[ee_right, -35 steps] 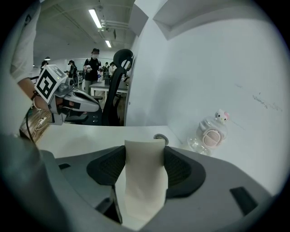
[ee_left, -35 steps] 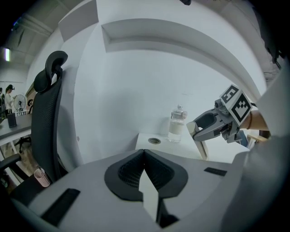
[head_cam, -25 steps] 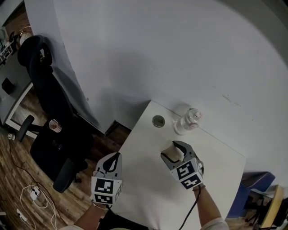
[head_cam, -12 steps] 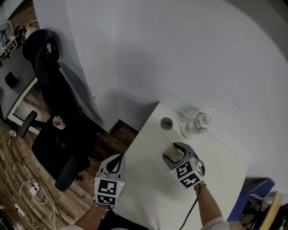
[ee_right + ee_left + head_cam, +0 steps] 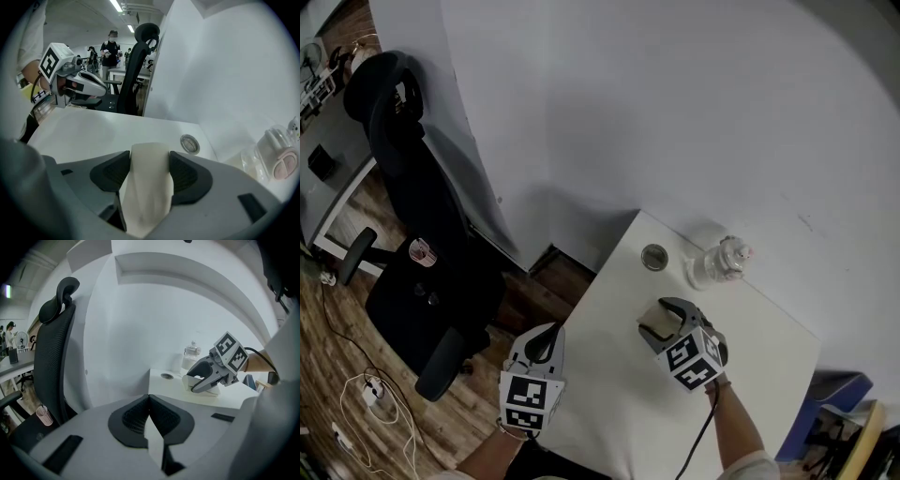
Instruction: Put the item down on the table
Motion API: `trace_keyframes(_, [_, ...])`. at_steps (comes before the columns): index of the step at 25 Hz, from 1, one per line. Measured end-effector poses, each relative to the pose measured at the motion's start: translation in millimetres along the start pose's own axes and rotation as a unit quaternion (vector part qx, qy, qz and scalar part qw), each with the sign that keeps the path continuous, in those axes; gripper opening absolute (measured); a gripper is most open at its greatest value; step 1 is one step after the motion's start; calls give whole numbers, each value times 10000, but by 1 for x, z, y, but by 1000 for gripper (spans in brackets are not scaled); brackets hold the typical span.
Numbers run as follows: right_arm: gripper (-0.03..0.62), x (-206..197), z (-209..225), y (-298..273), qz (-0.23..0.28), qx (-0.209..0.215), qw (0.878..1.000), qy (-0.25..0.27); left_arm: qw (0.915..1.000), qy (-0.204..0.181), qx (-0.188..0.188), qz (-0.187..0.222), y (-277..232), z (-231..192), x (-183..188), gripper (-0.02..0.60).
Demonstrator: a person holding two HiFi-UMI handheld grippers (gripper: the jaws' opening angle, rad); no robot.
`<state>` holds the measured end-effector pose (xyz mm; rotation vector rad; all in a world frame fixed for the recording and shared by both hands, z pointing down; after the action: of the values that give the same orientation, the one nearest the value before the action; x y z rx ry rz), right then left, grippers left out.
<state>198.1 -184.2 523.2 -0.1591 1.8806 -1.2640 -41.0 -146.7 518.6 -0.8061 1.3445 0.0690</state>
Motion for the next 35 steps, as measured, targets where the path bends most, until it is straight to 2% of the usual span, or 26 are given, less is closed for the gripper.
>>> trace_keyframes(17, [288,-3,-3,-17,-302,377,9987,169,9998,165,-8,-52,-4,-5,-10,17])
trace_keyframes(35, [290,-6,5,-24,-432,623,9969,-234,9997,104,96,-179,8,-13,-16,17])
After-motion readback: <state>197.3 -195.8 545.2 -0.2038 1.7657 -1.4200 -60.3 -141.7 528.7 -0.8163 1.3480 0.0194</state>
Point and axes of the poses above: the fingertips, and each gripper's own axes: y backward along the fingers, z to its right, x out of its top, the point moved 8 cm from there along y, backward along the fingers, and after that the axes turned 8 degrees about -y, right-handed, at the moved point
